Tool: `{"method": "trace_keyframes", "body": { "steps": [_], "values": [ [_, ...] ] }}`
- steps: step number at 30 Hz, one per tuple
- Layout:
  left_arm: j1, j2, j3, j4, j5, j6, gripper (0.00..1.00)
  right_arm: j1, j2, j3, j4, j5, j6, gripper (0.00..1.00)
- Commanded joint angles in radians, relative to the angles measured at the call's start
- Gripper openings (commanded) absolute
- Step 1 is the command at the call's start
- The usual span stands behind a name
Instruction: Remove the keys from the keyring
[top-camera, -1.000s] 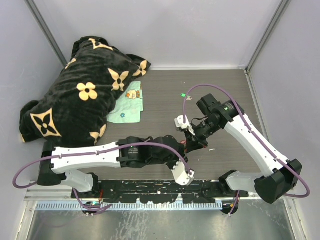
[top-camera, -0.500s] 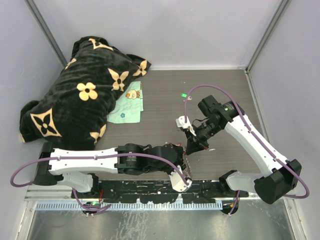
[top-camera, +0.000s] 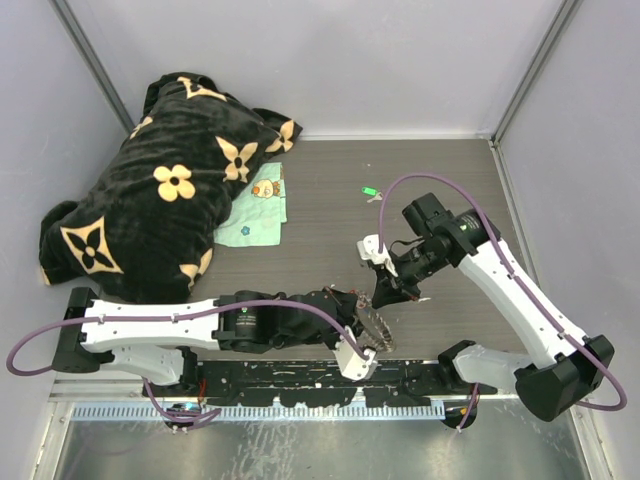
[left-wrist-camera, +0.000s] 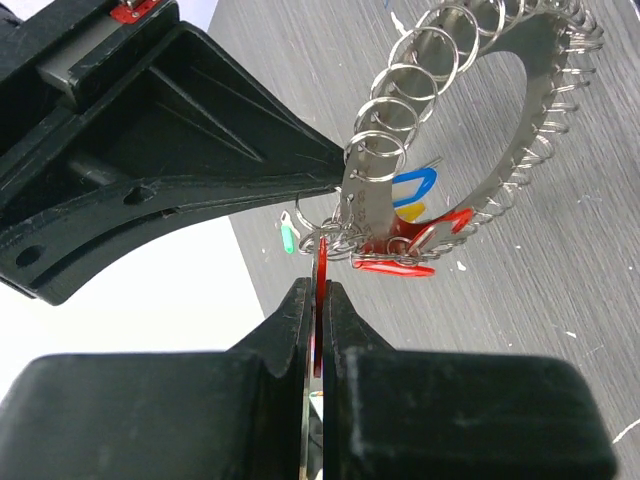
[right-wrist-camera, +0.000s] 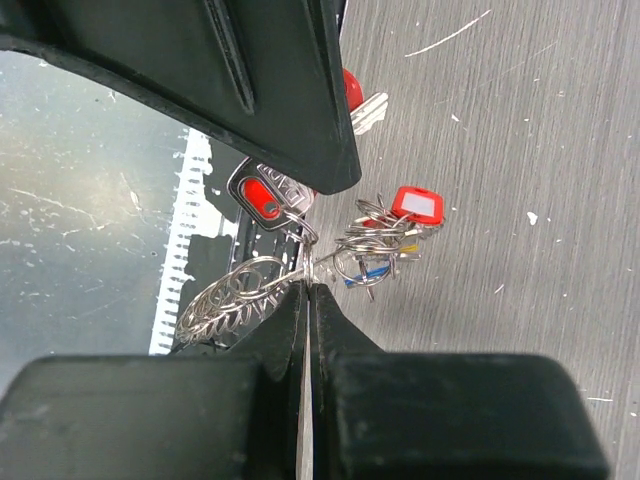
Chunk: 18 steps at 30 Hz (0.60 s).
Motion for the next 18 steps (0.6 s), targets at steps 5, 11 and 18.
{"method": "trace_keyframes", "body": {
  "steps": [5, 11, 18],
  "values": [
    [0.002, -0.015, 0.011, 0.149, 0.005, -0.134, 0.00, -0.003, -0.053, 0.033, 0.035, -0.009, -0.044, 0.02],
    [0.034, -0.051, -0.026, 0.250, 0.047, -0.250, 0.00, -0.004, -0.080, 0.029, 0.069, -0.043, -0.019, 0.18],
    [0.056, -0.109, -0.081, 0.343, 0.079, -0.327, 0.00, -0.052, -0.109, 0.033, 0.108, -0.097, 0.030, 0.35]
  ]
}}
